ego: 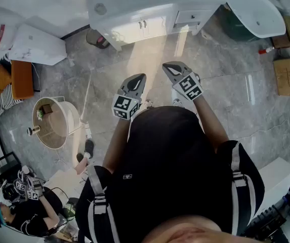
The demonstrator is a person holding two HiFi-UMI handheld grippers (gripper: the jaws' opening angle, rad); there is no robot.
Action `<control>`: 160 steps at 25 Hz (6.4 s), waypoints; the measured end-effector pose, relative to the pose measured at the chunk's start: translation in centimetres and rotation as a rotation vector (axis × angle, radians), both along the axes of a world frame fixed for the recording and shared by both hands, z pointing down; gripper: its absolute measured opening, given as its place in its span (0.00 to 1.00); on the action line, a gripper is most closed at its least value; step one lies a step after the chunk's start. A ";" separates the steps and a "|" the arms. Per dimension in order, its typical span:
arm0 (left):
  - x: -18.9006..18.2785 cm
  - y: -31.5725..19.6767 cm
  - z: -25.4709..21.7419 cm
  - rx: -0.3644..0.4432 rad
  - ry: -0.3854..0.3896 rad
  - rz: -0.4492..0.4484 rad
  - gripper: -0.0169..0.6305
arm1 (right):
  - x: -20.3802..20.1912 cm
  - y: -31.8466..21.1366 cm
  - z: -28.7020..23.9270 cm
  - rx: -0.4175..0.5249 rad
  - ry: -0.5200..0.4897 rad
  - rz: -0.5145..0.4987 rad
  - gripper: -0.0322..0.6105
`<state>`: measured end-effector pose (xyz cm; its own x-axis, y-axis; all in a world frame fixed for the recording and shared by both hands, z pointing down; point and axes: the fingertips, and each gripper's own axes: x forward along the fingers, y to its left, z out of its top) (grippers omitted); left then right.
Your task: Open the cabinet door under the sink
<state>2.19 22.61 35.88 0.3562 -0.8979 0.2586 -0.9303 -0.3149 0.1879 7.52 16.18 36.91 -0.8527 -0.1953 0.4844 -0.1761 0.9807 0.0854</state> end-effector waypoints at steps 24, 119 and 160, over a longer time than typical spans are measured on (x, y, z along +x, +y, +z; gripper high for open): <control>-5.3 -1.0 0.4 -0.024 -0.022 0.016 0.05 | -3.8 -0.9 1.6 -0.010 0.019 0.041 0.14; -26.5 -20.8 19.3 -0.229 0.124 0.352 0.05 | -22.9 -36.3 41.5 -0.179 0.027 0.871 0.23; -6.8 -23.1 22.4 -0.267 0.049 0.399 0.05 | -7.0 -26.5 41.3 -0.226 0.022 0.776 0.20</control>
